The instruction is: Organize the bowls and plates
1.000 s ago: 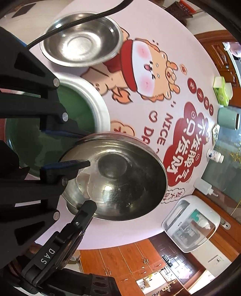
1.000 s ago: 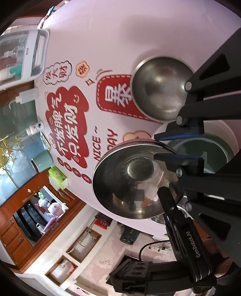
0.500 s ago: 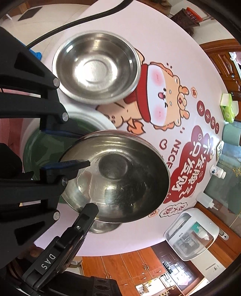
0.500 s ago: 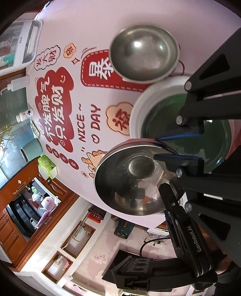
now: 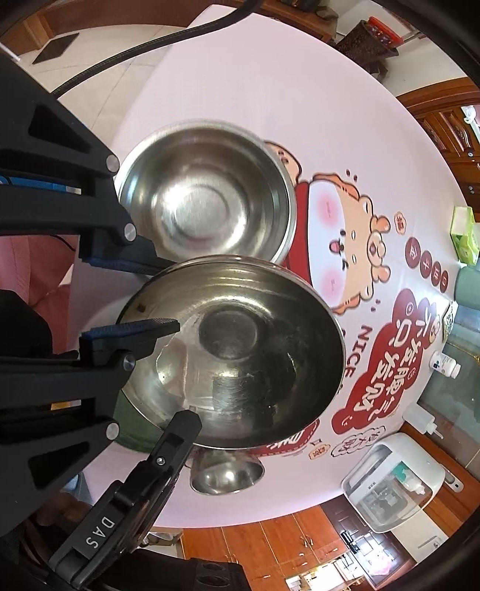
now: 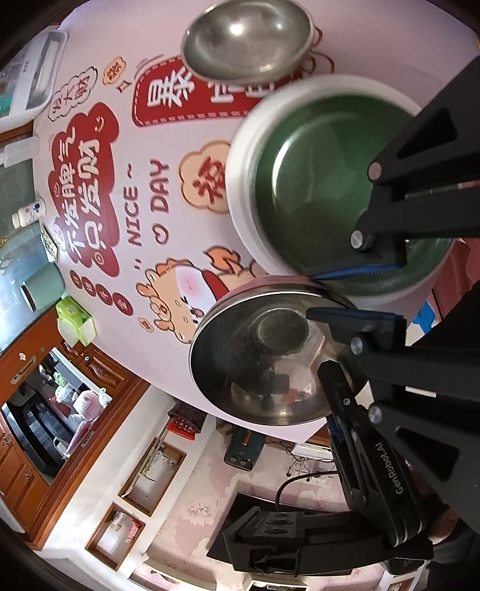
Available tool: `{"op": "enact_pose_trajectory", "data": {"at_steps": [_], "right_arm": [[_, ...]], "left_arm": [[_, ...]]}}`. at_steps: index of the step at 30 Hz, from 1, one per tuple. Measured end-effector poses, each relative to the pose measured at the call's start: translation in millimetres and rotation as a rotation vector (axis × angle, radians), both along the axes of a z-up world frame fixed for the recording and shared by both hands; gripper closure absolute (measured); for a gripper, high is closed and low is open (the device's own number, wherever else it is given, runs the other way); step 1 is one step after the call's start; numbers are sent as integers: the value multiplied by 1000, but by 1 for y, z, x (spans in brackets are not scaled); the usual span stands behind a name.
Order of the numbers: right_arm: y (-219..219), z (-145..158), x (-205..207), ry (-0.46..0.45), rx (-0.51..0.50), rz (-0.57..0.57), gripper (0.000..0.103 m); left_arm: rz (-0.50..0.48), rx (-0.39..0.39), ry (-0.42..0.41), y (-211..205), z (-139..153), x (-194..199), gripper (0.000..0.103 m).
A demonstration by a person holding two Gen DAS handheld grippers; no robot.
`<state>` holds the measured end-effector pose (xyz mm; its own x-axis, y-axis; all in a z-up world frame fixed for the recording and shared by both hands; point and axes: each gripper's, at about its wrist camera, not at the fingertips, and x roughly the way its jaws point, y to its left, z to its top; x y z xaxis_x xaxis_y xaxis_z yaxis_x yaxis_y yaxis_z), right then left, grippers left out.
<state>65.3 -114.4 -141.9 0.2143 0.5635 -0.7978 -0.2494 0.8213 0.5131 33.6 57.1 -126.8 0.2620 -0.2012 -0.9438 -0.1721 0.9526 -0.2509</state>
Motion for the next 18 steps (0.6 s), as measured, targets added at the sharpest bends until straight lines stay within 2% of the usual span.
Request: {"op": "enact_pose_trajectory", "data": {"at_steps": [18], "right_arm": [[73,-20,-25,73,-19,-16,87]], "left_arm": [[-94,49,68,71,-15,-15,81]]}}
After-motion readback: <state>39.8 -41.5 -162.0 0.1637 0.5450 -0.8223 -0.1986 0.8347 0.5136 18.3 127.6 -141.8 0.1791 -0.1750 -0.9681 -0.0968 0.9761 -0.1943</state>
